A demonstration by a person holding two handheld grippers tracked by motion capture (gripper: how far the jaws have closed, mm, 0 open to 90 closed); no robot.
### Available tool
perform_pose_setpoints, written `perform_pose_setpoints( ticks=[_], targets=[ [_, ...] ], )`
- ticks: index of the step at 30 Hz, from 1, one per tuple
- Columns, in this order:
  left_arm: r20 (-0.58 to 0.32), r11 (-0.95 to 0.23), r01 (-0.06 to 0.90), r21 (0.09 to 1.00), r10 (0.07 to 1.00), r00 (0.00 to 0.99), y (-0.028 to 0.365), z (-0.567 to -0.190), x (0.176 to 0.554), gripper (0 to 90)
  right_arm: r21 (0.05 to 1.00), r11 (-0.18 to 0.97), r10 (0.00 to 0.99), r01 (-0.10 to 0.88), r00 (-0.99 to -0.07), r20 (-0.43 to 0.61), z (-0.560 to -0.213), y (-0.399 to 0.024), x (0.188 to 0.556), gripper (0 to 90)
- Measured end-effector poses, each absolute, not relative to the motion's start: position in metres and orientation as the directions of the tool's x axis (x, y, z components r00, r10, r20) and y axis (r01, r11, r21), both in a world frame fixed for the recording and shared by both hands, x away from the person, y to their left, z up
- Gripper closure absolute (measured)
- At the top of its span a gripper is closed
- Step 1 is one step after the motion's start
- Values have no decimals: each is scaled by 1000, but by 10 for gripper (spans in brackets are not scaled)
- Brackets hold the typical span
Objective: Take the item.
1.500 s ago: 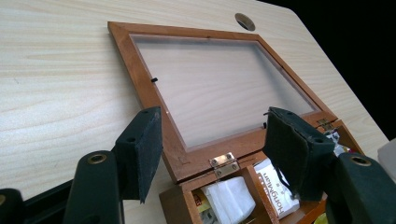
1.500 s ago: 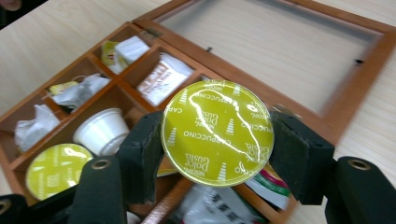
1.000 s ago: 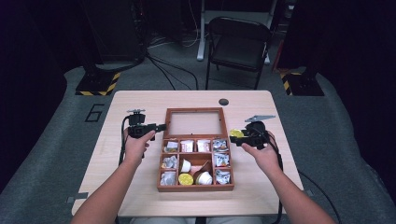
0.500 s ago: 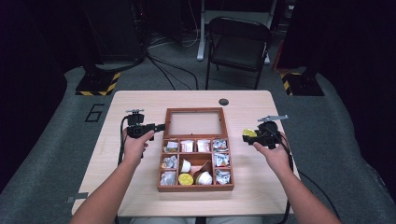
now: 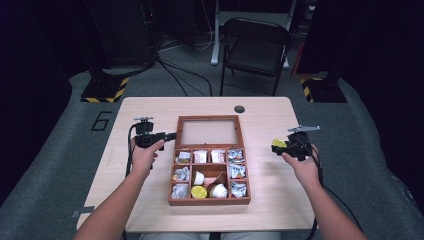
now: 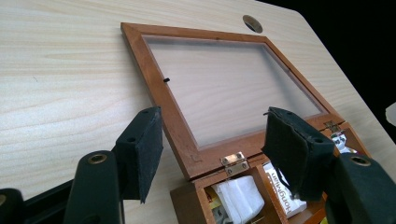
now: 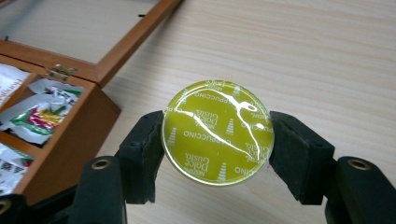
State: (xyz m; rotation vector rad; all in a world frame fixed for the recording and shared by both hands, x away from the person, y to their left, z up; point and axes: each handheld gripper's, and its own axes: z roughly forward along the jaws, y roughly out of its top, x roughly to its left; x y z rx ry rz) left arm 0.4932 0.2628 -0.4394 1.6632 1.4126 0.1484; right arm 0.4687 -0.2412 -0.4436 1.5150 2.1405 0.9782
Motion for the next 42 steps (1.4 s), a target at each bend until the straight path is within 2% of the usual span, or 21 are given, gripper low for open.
perform_pose_setpoints(
  ticks=[29,42],
  targets=[
    [-438,65,722,689,831,344,261,-441,494,371,638,129,967,759,-240,90,-488,-273,464,372],
    [-438,63,723,687,831,343,261,-442,494,371,644,139,966,752,-245,77,-492,-274,463,365]
  ],
)
